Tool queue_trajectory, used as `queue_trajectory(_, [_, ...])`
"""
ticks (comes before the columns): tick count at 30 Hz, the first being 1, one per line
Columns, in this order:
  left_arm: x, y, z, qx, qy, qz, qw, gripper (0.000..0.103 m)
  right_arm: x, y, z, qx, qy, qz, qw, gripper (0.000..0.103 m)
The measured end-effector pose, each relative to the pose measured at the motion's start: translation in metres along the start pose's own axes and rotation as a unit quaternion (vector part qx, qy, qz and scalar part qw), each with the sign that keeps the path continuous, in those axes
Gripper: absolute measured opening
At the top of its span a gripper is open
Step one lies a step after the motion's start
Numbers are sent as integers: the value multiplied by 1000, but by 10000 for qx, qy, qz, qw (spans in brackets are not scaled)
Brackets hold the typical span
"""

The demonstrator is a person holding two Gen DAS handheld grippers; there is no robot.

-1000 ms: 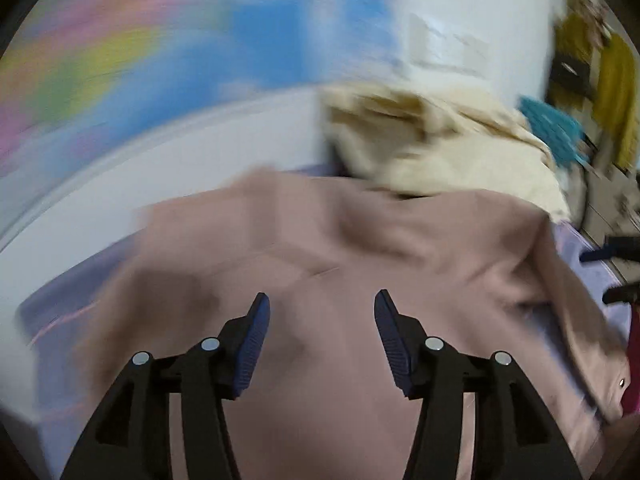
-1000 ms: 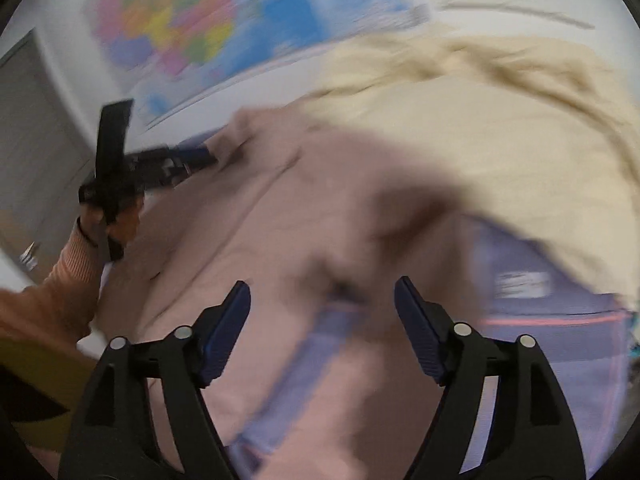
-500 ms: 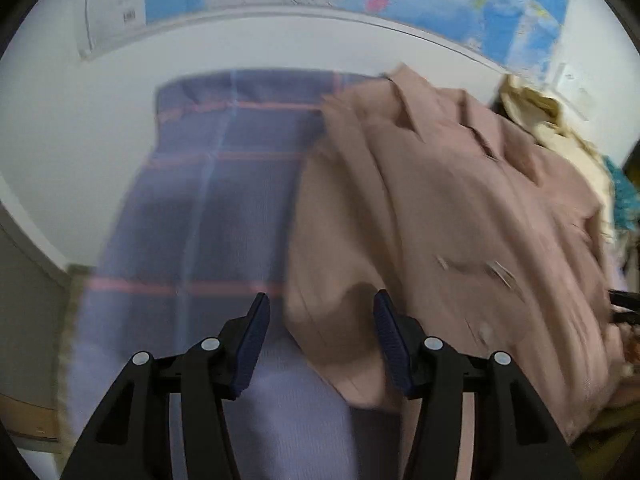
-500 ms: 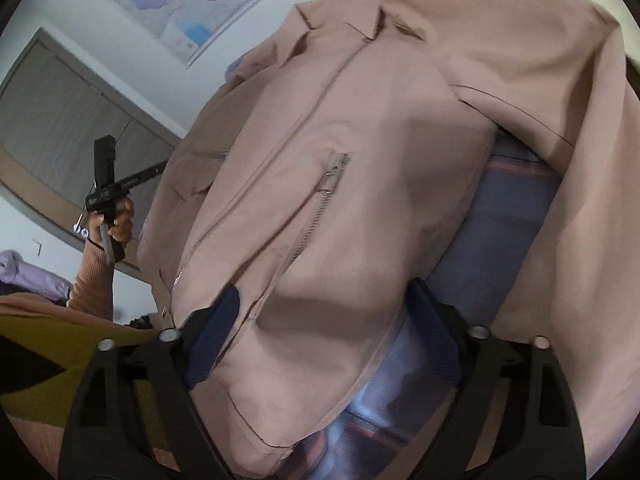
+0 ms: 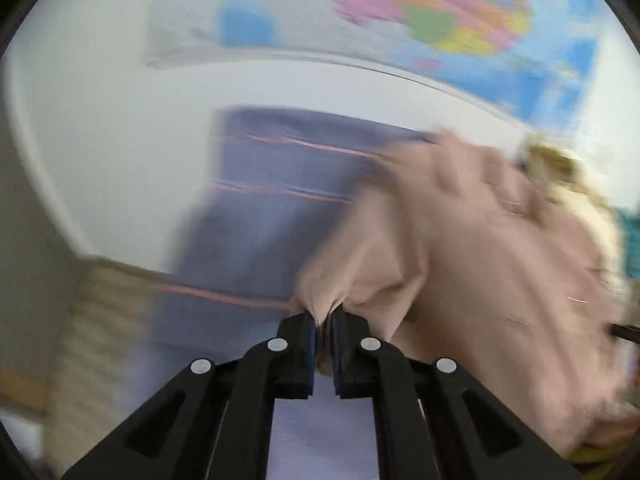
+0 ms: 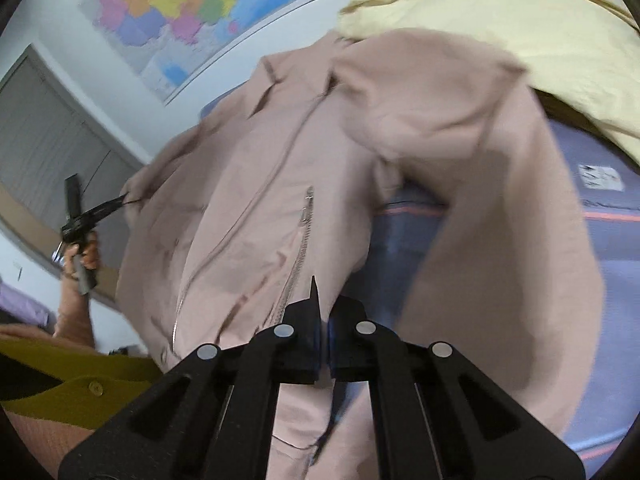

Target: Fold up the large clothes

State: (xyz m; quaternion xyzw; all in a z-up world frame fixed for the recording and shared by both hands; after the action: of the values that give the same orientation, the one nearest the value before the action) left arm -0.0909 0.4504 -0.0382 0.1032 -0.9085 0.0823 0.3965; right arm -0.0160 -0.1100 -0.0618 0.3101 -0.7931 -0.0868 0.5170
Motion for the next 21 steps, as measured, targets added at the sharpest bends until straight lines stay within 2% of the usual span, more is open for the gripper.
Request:
queue_trajectory(1, [2, 8, -1, -116, 37, -516, 9986, 14, -5, -2, 1, -68, 47, 20, 10000, 3])
queue_trajectory(2, [1, 13, 0, -146, 123, -890, 9958, 23, -10, -2, 1, -62, 75, 92, 9999, 4])
queue_trajectory(3, [0, 16, 2, -112, 200, -1014, 9946, 30, -14, -1, 1, -45, 98, 192, 9998, 6])
queue_trajectory(4, [-2, 17, 6, -60, 286, -925, 9953, 30, -17, -2, 4, -15, 163, 187, 9997, 10])
queue_trajectory(6, [1, 9, 15, 146, 272, -30, 9995, 34, -21, 1, 7, 25, 214, 127, 9997, 17])
queue_trajectory(8, [7, -12, 30, 265, 322, 1190, 9920, 40, -21, 3, 8, 34, 240, 54, 9997, 34])
queue_trajectory(10, [13, -32, 45, 107, 273, 1642, 9860, 48, -19, 3, 9, 38, 225, 32, 9997, 45])
queue_trajectory(11, [14, -41, 52, 30, 298, 1842, 9824, 50, -18, 4, 10, 40, 225, 2, 9997, 47])
queue_trajectory(13, [12, -69, 71, -139, 474, 2444, 9684, 54, -19, 4, 12, 83, 226, 33, 9997, 47])
queue_trajectory(14, [9, -83, 77, -263, 546, 2494, 9665, 54, -20, 4, 12, 96, 237, 57, 9997, 47])
queue_trajectory(16, [-4, -108, 90, -760, 794, 2065, 9722, 53, -15, 4, 10, 182, 185, 173, 9995, 47])
queue_trajectory(18, [-13, -121, 93, -999, 923, 1695, 9761, 52, 1, 0, 4, 280, -59, 394, 9988, 47])
queue_trajectory(21, [-1, -129, 78, -1019, 563, 1755, 9776, 52, 35, -14, -5, 278, -572, 913, 9938, 49])
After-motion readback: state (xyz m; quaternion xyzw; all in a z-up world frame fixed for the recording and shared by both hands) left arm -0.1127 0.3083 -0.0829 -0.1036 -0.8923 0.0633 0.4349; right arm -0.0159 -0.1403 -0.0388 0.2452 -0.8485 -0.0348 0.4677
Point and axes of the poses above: each gripper's, at about its wrist camera, not at the fingertips, and x roughly against the way its jaws point, y to its left, z to its underside, the point moved 5 cm from there along -x, roughly the way its jaws point, and after that the axes turned 2 degrees about z, right-handed, at the moved point
